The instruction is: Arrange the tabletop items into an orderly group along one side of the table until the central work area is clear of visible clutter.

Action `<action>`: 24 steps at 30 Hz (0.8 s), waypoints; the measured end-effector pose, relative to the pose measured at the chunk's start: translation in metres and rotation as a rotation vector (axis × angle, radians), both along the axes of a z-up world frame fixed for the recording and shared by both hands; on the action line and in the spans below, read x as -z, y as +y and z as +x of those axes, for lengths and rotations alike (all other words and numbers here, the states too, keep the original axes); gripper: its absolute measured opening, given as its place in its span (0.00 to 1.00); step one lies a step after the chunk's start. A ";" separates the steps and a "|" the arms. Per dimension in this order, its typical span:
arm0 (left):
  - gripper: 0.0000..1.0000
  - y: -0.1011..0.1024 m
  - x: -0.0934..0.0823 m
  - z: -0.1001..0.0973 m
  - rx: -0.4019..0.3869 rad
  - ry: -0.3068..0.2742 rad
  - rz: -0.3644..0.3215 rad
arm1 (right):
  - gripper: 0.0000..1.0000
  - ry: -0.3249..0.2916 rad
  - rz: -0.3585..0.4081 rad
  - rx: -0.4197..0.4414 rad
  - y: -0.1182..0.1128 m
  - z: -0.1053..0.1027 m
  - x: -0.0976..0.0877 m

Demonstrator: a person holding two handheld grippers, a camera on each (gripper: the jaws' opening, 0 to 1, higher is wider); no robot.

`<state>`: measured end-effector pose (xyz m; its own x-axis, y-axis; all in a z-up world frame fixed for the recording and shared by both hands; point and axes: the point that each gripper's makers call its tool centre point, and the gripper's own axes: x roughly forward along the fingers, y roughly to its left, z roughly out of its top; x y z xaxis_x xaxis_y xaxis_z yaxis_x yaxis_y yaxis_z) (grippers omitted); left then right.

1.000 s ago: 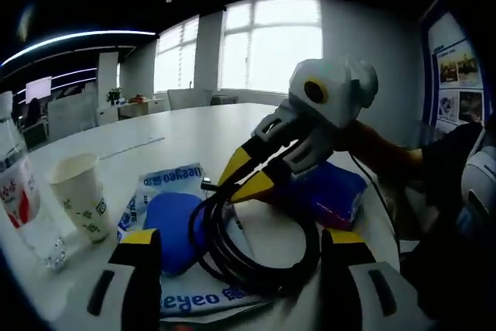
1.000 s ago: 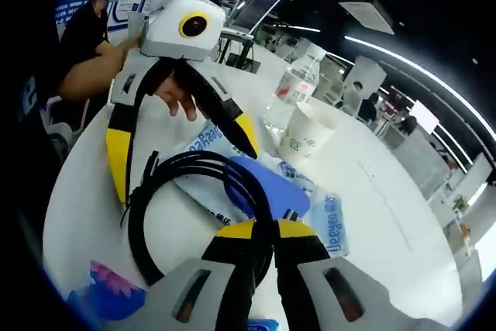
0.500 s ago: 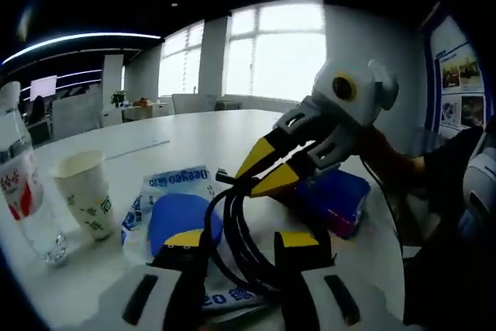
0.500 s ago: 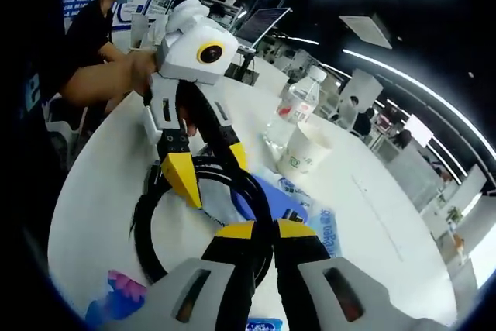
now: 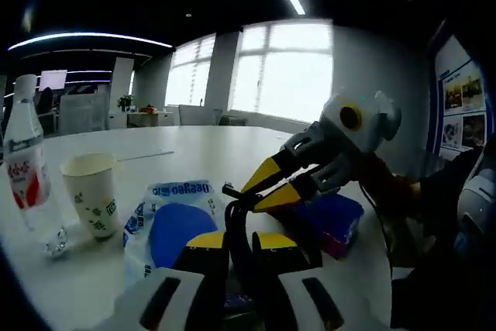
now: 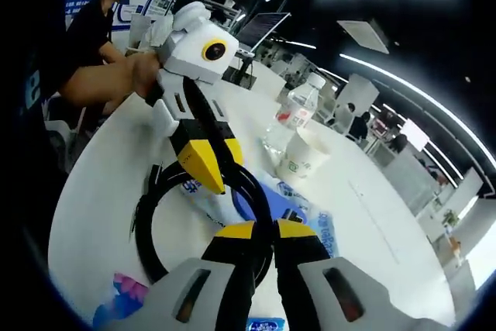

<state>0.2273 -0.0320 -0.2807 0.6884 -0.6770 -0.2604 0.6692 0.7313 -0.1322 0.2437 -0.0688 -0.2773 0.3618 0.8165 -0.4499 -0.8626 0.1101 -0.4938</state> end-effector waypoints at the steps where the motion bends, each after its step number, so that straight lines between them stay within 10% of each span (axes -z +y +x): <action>1: 0.09 -0.001 -0.002 -0.002 0.003 -0.004 -0.004 | 0.05 -0.004 0.004 0.000 -0.001 -0.001 -0.003; 24: 0.04 -0.009 -0.059 -0.015 0.051 -0.084 -0.040 | 0.03 -0.148 0.063 0.002 -0.003 -0.013 -0.056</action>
